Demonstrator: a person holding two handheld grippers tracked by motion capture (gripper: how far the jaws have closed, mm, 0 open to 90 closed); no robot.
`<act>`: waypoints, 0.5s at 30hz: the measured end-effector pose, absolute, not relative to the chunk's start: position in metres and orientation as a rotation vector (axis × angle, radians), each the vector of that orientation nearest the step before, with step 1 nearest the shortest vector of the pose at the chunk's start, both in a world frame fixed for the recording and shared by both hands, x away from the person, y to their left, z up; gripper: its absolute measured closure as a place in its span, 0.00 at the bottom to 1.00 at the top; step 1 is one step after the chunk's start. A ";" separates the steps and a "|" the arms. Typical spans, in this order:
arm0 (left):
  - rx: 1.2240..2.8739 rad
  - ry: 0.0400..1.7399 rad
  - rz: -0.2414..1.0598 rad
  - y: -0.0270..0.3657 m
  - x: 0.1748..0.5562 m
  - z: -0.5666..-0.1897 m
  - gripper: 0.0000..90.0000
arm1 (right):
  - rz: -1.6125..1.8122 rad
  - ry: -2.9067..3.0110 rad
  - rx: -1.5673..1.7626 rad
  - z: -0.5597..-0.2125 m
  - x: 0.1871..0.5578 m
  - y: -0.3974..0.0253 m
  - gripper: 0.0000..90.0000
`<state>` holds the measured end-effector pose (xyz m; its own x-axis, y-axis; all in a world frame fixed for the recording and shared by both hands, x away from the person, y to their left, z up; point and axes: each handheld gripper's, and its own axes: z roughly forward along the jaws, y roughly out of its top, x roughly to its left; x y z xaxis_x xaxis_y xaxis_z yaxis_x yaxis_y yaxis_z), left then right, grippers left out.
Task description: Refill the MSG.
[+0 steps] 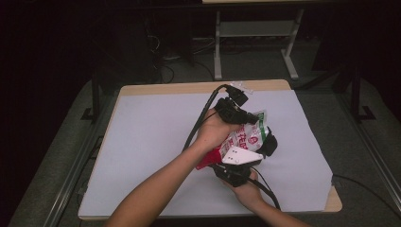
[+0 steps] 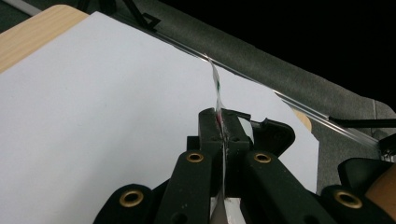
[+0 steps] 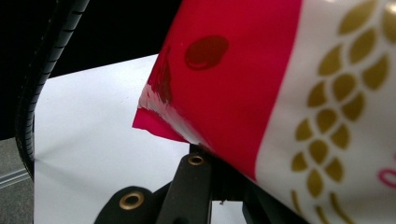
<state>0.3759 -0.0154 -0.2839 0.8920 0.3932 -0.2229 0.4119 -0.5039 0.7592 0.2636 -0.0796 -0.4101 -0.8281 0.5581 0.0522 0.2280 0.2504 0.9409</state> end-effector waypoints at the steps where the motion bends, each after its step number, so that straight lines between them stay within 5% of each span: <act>1: 2.155 0.575 -0.025 -0.015 0.376 -0.284 1.00 | 1.604 2.234 0.725 -0.410 0.264 -0.079 1.00; 15: 2.186 0.559 -0.012 -0.016 0.378 -0.285 1.00 | 1.602 2.240 0.730 -0.411 0.264 -0.080 1.00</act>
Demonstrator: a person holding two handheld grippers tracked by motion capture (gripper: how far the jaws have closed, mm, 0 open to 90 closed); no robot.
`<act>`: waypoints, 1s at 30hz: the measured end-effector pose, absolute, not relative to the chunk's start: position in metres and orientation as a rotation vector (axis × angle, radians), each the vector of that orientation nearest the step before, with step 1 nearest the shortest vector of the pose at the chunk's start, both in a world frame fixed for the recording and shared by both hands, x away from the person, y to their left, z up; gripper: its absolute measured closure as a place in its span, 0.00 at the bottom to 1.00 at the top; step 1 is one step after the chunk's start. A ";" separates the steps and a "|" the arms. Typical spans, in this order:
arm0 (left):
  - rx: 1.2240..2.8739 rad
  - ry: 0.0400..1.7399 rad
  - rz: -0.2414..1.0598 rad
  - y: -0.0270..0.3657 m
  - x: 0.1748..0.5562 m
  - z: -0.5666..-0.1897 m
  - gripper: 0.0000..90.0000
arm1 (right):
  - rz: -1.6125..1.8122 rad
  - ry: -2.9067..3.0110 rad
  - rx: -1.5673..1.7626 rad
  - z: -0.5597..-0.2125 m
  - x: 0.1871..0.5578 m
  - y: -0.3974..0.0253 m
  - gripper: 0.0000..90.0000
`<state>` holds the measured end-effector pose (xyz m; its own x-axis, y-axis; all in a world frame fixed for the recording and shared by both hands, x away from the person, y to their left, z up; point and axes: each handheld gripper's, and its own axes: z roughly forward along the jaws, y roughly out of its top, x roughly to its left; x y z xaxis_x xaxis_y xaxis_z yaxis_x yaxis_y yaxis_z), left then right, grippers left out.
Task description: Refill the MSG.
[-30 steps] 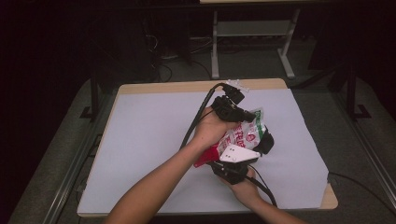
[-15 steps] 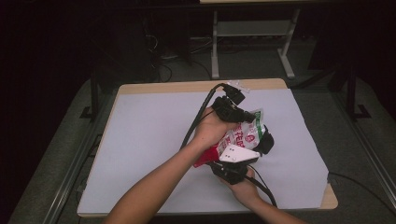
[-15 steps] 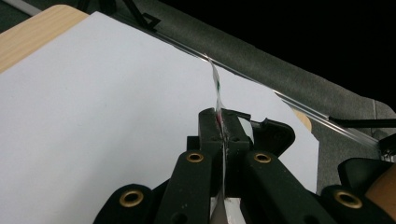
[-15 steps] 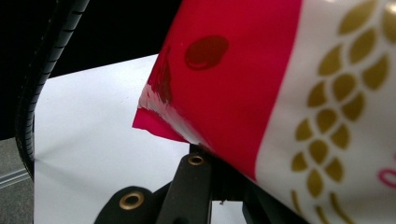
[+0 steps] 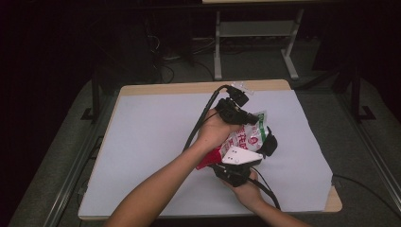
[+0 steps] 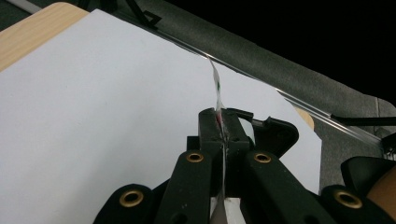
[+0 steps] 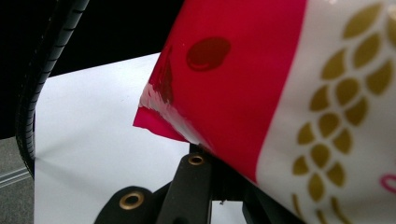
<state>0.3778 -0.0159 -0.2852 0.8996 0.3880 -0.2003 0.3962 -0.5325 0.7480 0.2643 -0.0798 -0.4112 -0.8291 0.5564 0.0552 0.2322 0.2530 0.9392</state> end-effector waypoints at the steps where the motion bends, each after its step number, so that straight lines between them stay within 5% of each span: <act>1: 2.187 0.558 -0.011 -0.016 0.378 -0.285 1.00 | 1.602 2.241 0.731 -0.411 0.264 -0.080 1.00; 30: 2.179 0.565 -0.002 -0.016 0.379 -0.285 1.00 | 1.604 2.242 0.728 -0.411 0.266 -0.080 1.00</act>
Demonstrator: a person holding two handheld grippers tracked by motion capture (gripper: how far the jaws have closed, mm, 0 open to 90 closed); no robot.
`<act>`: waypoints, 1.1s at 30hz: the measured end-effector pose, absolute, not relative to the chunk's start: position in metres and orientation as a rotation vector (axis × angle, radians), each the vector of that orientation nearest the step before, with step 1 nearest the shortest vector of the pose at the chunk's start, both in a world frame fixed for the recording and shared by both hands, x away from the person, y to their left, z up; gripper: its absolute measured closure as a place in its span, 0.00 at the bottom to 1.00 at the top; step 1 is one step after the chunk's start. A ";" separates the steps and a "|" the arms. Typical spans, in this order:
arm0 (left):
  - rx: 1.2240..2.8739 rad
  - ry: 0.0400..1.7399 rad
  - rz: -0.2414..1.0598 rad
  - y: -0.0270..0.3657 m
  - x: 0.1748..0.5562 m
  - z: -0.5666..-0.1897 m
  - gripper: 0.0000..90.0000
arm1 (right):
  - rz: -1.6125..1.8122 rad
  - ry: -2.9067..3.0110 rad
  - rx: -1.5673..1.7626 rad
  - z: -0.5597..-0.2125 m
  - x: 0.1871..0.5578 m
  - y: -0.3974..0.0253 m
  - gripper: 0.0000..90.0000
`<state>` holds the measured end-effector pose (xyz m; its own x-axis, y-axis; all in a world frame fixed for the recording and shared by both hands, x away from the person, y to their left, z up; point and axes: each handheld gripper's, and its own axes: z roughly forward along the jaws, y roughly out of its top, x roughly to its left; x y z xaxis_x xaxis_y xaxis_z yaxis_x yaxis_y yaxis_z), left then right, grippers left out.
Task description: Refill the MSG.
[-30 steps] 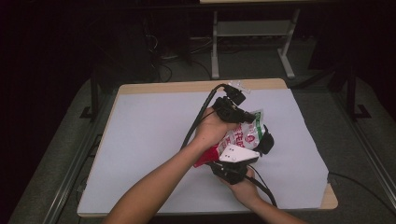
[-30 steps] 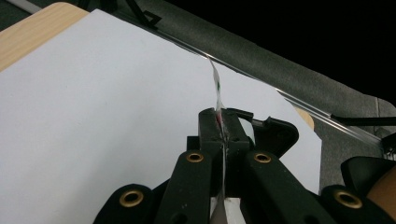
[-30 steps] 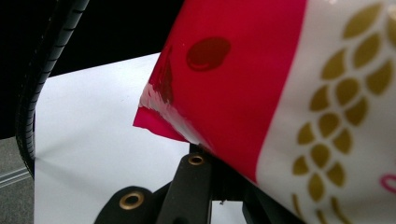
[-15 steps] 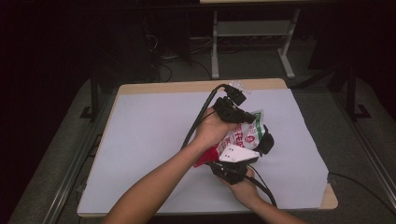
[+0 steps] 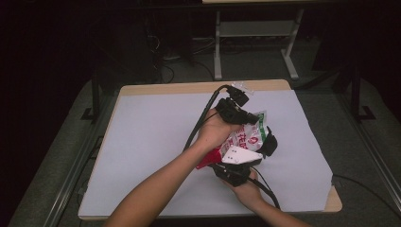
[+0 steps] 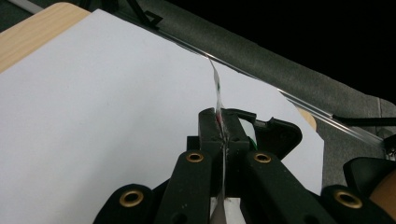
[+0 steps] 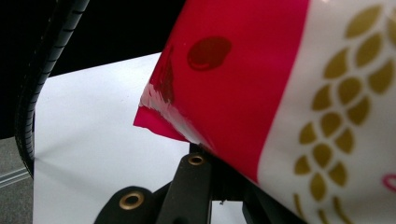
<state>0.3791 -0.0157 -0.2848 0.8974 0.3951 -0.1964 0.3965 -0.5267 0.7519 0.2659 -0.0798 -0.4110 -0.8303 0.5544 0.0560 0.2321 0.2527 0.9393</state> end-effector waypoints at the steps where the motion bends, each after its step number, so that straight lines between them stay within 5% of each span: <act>1: 2.164 0.580 -0.005 -0.016 0.379 -0.284 1.00 | 1.606 2.242 0.731 -0.411 0.266 -0.080 1.00; 33: 2.168 0.576 0.018 -0.023 0.378 -0.278 1.00 | 1.649 2.200 0.754 -0.407 0.267 -0.082 1.00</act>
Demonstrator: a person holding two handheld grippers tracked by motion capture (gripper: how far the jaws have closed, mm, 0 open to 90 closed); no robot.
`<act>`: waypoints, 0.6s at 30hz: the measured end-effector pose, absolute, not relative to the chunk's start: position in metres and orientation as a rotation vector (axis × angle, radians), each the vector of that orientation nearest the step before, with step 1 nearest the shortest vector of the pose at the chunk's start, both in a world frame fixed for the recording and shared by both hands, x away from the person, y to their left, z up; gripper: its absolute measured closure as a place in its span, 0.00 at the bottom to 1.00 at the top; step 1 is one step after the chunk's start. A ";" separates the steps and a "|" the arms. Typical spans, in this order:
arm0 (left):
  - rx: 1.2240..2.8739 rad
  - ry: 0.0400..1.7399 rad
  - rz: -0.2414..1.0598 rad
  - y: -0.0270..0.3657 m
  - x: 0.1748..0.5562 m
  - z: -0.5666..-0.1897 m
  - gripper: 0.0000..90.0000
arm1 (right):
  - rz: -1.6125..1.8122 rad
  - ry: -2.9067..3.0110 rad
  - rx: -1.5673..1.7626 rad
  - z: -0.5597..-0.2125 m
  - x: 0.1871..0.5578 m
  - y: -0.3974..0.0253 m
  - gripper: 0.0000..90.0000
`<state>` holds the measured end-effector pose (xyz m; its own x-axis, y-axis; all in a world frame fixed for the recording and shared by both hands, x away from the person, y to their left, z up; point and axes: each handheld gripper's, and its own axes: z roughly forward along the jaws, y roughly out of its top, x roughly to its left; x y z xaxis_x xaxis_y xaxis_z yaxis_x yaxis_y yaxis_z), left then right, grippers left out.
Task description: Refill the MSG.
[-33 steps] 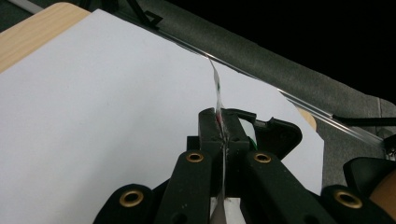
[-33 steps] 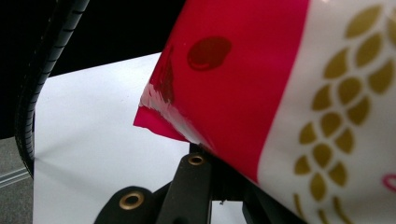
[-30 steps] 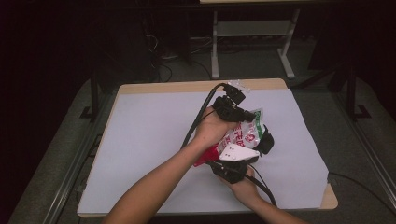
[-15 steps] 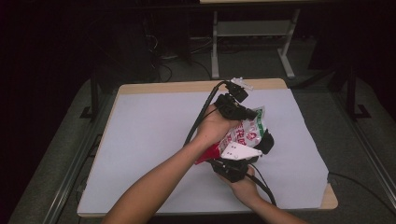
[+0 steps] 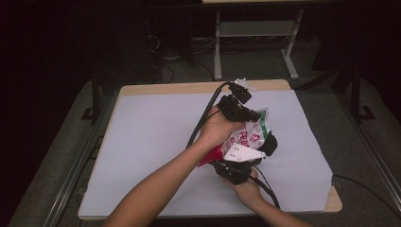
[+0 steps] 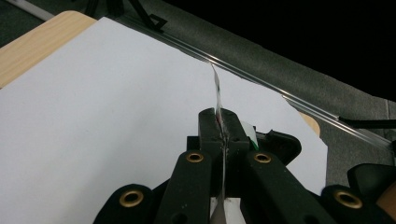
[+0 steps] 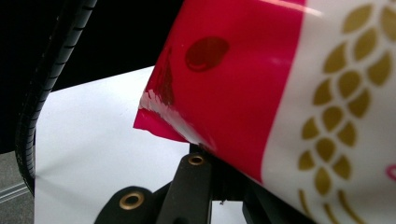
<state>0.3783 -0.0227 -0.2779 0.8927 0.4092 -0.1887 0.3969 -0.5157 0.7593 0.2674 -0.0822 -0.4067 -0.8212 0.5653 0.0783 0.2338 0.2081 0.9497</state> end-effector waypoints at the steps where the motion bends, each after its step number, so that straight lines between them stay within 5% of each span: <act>1: 2.165 0.579 0.016 -0.023 0.378 -0.278 1.00 | 1.649 2.201 0.755 -0.407 0.267 -0.082 1.00; 18: 2.175 0.578 0.022 -0.023 0.377 -0.278 1.00 | 1.659 2.198 0.754 -0.406 0.266 -0.081 1.00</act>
<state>0.3770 -0.0231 -0.2775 0.8923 0.4118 -0.1847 0.3969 -0.5211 0.7556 0.2664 -0.0810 -0.4064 -0.8226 0.5626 0.0828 0.2337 0.2018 0.9511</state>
